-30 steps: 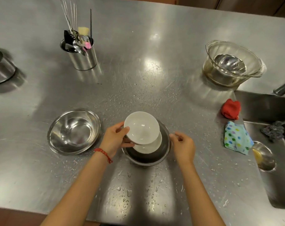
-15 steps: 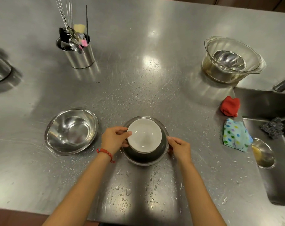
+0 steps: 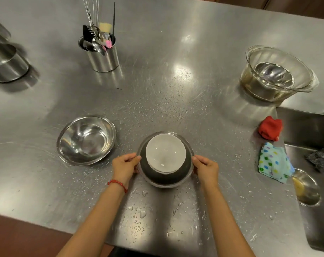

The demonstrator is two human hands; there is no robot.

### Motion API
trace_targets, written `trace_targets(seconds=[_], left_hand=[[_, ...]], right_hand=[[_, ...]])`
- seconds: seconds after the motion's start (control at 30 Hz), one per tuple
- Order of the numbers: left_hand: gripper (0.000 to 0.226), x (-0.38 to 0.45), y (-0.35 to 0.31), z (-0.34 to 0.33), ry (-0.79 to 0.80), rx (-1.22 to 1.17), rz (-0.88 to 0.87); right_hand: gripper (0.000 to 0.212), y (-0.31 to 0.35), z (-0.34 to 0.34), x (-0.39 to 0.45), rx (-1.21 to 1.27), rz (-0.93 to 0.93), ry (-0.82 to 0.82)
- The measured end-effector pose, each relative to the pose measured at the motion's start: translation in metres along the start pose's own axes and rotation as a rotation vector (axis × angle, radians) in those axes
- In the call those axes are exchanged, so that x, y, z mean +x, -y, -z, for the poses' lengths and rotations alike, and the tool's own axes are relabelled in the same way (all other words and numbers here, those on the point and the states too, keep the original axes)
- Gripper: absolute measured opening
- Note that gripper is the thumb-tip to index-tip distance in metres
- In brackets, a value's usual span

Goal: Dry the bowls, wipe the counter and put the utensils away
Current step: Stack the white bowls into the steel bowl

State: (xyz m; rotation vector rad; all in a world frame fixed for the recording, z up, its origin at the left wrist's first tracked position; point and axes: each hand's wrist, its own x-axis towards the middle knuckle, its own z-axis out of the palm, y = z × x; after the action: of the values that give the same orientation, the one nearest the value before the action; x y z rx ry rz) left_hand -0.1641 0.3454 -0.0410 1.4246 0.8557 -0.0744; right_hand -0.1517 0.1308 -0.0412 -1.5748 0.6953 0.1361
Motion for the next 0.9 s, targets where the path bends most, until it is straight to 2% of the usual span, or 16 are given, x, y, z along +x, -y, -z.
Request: trace_targets(seconds=[0.17, 0.27, 0.43, 0.63, 0.77, 0.9], left_hand=[[0.017, 0.000, -0.016, 0.008, -0.040, -0.063, -0.103], [0.013, 0.004, -0.035, 0.023, -0.045, -0.086, -0.161], [0.012, 0.021, -0.060, 0.072, -0.105, -0.111, -0.218], [0.008, 0.059, -0.080, 0.142, -0.135, -0.020, -0.284], [0.023, 0.092, -0.087, 0.180, -0.126, 0.041, -0.291], [0.021, 0.118, -0.087, 0.201, -0.101, 0.139, -0.288]], right_hand=[[0.030, 0.028, -0.004, -0.003, 0.020, 0.121, 0.071], [0.027, 0.045, -0.020, -0.005, 0.055, 0.161, 0.104], [0.032, 0.050, -0.075, -0.019, 0.069, 0.187, 0.176], [0.034, 0.037, -0.157, -0.044, 0.036, 0.190, 0.150], [0.015, 0.025, -0.207, -0.053, 0.009, 0.161, 0.110], [0.011, 0.015, -0.239, -0.054, -0.042, 0.192, 0.026]])
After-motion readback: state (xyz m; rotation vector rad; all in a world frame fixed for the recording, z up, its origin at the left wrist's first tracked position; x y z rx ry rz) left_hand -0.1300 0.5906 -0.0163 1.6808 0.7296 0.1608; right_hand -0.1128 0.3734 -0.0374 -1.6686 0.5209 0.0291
